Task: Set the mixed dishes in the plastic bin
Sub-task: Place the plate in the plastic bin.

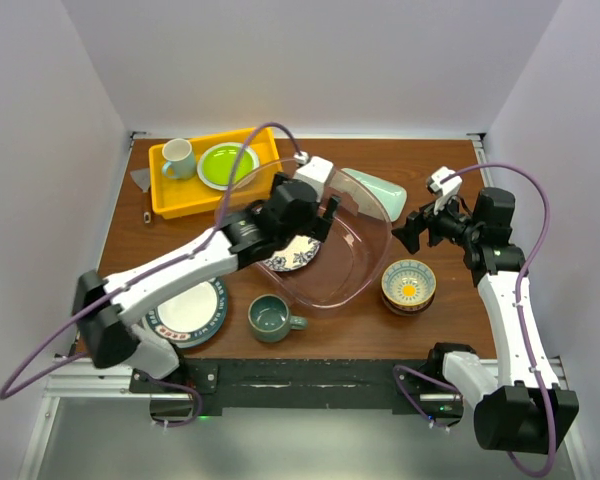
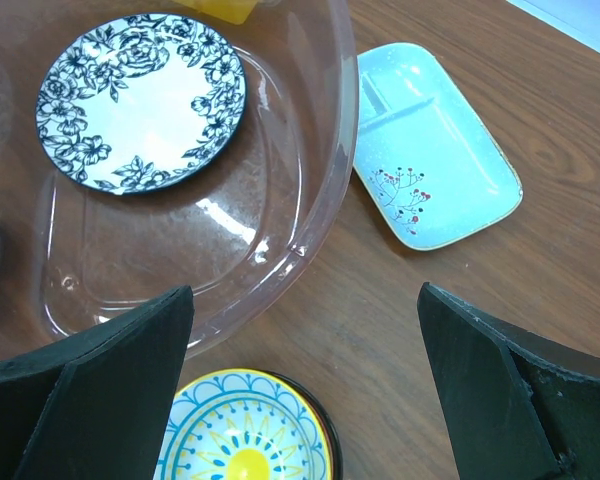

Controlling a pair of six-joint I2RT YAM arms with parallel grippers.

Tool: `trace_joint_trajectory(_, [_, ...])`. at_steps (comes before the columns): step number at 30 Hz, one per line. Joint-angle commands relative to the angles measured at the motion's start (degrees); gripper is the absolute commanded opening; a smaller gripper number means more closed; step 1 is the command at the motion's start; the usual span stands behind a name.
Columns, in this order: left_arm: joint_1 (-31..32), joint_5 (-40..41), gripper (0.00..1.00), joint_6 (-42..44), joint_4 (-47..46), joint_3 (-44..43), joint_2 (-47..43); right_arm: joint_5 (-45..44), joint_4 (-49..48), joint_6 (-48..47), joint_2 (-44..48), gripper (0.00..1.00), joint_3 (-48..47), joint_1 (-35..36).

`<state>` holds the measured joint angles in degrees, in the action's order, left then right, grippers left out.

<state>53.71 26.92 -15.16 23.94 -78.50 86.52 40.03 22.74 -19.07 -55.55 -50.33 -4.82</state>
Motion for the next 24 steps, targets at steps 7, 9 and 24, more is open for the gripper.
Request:
trace_joint_trajectory(7, [-4.1,2.5,0.95,-2.1,3.8,12.3,-22.1,3.3,0.0,-2.9,-0.1,0.98,-0.3,-0.2])
trace_joint_trajectory(9, [-4.6,3.8,0.97,-4.4,5.0,15.8,-27.5,3.6,0.0,-3.0,-0.3,0.98,-0.2,-0.4])
trace_joint_trajectory(24, [-5.4,11.8,1.0,-22.6,20.5,26.4,-40.5,4.5,0.6,-4.4,-0.3,0.98,0.0,-0.7])
